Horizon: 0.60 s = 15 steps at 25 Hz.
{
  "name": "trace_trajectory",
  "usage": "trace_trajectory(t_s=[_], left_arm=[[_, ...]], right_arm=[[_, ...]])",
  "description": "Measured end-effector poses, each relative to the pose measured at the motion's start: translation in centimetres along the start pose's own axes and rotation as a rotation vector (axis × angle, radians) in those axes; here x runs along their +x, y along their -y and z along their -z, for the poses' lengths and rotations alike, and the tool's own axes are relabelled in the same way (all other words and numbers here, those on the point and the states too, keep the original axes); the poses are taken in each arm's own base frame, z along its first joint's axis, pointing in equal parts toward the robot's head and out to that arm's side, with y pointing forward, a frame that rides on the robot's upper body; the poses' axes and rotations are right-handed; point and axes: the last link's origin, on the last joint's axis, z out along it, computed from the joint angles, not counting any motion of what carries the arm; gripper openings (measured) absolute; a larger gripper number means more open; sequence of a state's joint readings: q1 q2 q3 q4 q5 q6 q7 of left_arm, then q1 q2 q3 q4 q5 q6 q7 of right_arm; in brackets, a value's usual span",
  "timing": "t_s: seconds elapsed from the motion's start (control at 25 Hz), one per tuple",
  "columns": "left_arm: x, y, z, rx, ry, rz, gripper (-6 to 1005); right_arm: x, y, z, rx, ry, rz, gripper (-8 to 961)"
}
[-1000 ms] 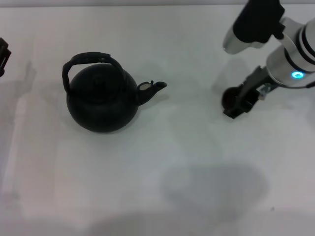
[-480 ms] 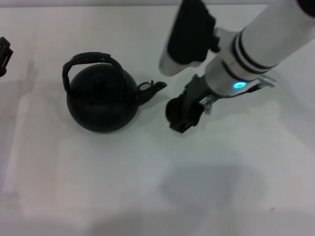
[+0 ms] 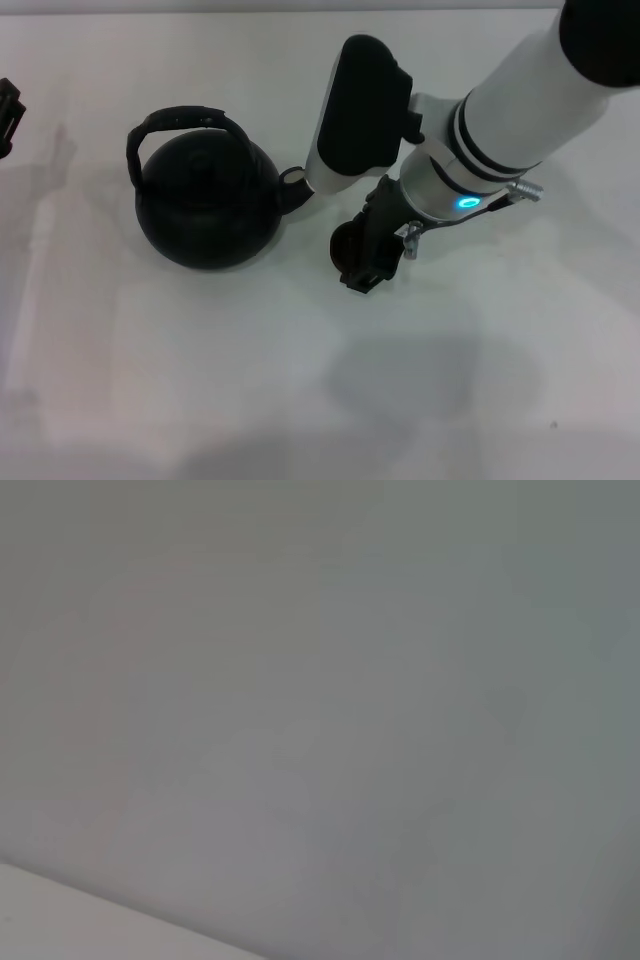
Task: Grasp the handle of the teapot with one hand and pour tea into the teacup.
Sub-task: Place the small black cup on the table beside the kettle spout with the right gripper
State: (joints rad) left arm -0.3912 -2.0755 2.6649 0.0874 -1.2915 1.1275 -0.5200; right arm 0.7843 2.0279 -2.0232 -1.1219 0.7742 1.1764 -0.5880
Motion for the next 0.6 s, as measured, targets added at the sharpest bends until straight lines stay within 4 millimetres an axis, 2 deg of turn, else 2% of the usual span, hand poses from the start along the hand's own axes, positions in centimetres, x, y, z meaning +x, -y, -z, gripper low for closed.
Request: trace_trajectory(t_s=[0.6], left_arm=[[-0.03, 0.2, 0.13, 0.01, 0.0, 0.003, 847]], right_arm=[[-0.2, -0.27, -0.33, 0.002, -0.002, 0.019, 740]])
